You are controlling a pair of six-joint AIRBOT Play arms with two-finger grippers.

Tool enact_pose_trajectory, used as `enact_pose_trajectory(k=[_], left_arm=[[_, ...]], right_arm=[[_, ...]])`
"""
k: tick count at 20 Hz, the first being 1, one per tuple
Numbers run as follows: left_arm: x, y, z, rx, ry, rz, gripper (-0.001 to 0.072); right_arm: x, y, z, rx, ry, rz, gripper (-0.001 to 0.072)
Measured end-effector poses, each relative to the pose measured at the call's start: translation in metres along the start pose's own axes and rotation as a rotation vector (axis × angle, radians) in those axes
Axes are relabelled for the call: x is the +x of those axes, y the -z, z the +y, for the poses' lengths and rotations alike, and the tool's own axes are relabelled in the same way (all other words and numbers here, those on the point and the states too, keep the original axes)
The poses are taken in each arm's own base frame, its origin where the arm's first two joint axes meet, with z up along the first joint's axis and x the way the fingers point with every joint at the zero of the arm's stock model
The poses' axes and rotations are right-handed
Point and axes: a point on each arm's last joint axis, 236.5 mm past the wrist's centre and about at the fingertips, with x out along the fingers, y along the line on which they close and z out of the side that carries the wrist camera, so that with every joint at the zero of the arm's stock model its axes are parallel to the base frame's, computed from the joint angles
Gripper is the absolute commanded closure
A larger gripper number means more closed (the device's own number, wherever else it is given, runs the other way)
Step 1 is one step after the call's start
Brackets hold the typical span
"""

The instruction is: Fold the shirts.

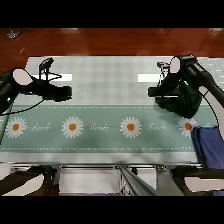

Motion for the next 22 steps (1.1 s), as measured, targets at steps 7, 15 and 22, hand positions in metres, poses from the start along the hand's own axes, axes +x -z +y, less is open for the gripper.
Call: enact_pose_trajectory(k=[7, 15, 22], left_arm=[[0.0, 0.0, 0.0, 0.0, 0.0, 0.0, 0.0691], [0.0, -0.001, 0.0, 0.0, 0.0, -0.003, 0.0691], [0.0, -0.047, 0.005, 0.02, -0.016, -0.192, 0.0006]], right_arm=[[0.0, 0.0, 0.0, 0.0, 0.0, 0.0, 0.068], [0.0, -0.008, 0.002, 0.006, -0.007, -0.032, 0.068], [-0.014, -0.055, -0.03, 0.036, 0.082, -0.22, 0.0076]])
